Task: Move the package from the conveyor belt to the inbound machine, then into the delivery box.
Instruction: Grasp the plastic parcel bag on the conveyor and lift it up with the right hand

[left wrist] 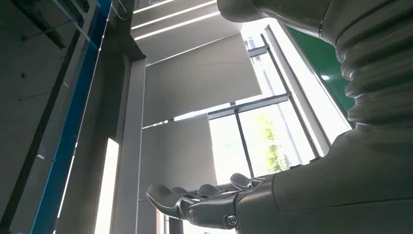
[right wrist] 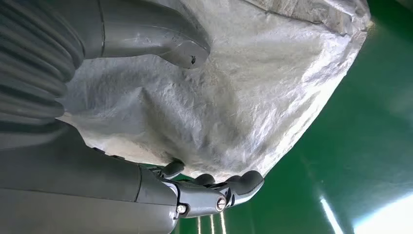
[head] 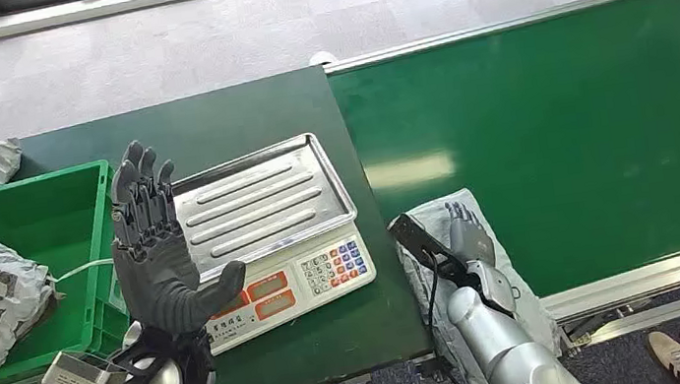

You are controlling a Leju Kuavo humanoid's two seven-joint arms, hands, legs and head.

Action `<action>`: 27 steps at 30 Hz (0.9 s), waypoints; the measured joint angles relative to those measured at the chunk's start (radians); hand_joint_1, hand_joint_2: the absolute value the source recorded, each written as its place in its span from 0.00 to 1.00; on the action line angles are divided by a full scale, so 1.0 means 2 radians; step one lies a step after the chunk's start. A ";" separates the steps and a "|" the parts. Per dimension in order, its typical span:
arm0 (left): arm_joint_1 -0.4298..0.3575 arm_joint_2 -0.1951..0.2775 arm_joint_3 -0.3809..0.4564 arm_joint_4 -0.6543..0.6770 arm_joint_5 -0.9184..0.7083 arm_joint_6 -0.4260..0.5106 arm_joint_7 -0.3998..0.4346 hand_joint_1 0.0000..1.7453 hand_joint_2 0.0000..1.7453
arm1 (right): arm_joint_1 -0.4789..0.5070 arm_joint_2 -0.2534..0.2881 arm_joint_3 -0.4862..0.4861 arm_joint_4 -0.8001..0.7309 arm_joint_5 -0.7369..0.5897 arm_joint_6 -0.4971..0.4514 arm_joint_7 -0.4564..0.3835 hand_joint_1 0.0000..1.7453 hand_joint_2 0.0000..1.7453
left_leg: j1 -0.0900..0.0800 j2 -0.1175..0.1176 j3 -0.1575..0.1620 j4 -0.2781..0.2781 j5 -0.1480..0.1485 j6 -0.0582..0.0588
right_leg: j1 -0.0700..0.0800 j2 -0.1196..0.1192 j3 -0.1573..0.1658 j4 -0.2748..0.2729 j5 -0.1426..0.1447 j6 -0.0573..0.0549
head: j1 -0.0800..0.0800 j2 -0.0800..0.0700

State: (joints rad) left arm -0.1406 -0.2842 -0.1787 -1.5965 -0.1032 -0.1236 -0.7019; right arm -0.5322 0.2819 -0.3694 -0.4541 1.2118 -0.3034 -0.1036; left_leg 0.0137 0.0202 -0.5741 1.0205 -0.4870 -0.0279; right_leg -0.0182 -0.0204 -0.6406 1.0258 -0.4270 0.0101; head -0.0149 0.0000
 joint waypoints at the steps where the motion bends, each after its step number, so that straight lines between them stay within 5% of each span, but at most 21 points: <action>1: 0.000 0.000 0.000 0.000 0.000 0.000 0.000 0.00 1.00 | -0.001 0.000 0.001 0.002 0.000 0.003 0.001 0.00 1.00 | 0.000 0.000 0.000 0.000 0.000 0.000 | 0.000 0.000 0.000 0.000 0.000 0.000 | 0.000 0.000; 12: -0.011 -0.004 0.004 0.016 -0.002 -0.010 0.000 0.00 1.00 | -0.015 -0.010 0.046 0.030 0.061 0.092 0.117 0.00 1.00 | 0.000 0.000 0.000 0.000 0.000 0.000 | 0.000 0.000 0.000 0.000 0.000 0.000 | 0.000 0.000; 17: -0.018 -0.005 0.006 0.027 -0.002 -0.013 0.000 0.00 1.00 | -0.022 -0.012 0.071 0.039 0.075 0.117 0.136 0.02 1.00 | 0.000 0.000 0.001 0.000 0.000 0.000 | 0.000 0.000 0.001 0.000 0.000 0.000 | 0.000 0.000; 21: -0.019 -0.006 0.011 0.031 -0.003 -0.013 0.001 0.00 1.00 | -0.024 -0.012 0.083 0.042 0.079 0.122 0.144 1.00 1.00 | 0.000 0.000 0.001 0.000 0.000 0.000 | 0.000 0.000 0.001 0.000 0.000 0.000 | 0.000 0.000; 27: -0.019 -0.007 0.015 0.031 -0.002 -0.015 0.001 0.00 1.00 | -0.029 -0.012 0.096 0.044 0.084 0.126 0.148 1.00 1.00 | 0.000 0.000 0.001 0.000 0.000 0.000 | 0.000 0.000 0.001 0.000 0.000 0.000 | 0.000 0.000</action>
State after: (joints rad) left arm -0.1788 -0.2976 -0.1482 -1.5351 -0.1081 -0.1528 -0.7003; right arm -0.5899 0.2570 -0.1780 -0.3659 1.3805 -0.0519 0.1917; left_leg 0.0136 0.0201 -0.5712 1.0207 -0.4870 -0.0278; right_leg -0.0183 -0.0205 -0.6377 1.0256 -0.4271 0.0102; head -0.0148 0.0000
